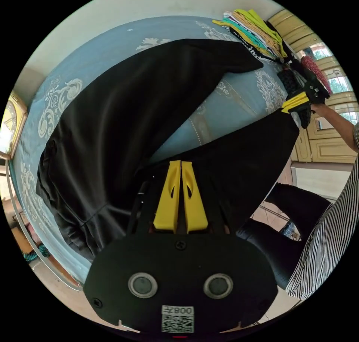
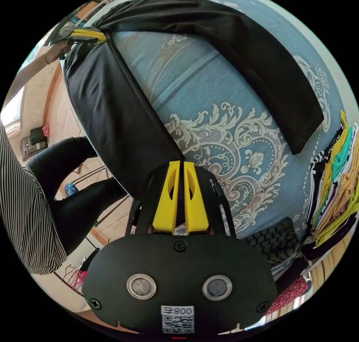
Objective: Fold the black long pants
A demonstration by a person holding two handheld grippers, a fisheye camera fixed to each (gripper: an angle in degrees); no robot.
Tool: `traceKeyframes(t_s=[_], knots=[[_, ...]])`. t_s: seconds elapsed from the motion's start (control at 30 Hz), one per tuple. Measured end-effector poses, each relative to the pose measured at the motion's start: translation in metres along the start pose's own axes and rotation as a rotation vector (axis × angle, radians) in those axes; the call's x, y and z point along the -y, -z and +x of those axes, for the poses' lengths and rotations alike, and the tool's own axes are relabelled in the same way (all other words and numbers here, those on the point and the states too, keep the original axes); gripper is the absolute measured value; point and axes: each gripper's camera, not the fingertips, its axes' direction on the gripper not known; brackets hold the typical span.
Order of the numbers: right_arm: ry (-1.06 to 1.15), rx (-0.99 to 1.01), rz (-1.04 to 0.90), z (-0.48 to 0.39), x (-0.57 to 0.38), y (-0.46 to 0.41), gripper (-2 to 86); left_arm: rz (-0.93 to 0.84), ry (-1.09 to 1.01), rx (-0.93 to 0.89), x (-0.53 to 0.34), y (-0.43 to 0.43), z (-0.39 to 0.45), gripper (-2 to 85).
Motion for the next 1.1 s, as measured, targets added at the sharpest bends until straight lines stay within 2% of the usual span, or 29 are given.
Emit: traceKeyframes(t_s=[0.17,0.3,0.43,0.53,0.67,0.87,1.1], knots=[[-0.031,-0.029,0.072,0.031,0.012,0.028,3.0,0.05,0.084,0.009,-0.001,0.001,-0.009,0.3],[-0.041,0.056,0.0,0.056,0.035,0.003,4.3,0.004,0.104,0.012,-0.002,-0.021,-0.01,0.8],[-0.126,0.122,0.076,0.078,0.023,0.02,5.3,0.128,0.159,-0.033,-0.022,0.004,-0.01,1.5],[-0.192,0.012,0.19,0.084,0.019,0.05,5.6,0.194,0.117,0.019,-0.02,0.02,0.004,2.5],[-0.178,-0.23,0.228,0.089,0.047,0.074,7.2,0.141,0.046,0.181,0.002,0.004,0.012,4.4],[-0.168,-0.316,0.17,0.121,0.07,0.059,8.2,0.036,-0.008,0.199,0.017,-0.039,0.006,3.2],[-0.13,-0.333,0.118,0.146,0.078,0.033,7.8,0.017,-0.049,0.174,0.016,-0.06,0.016,0.6]])
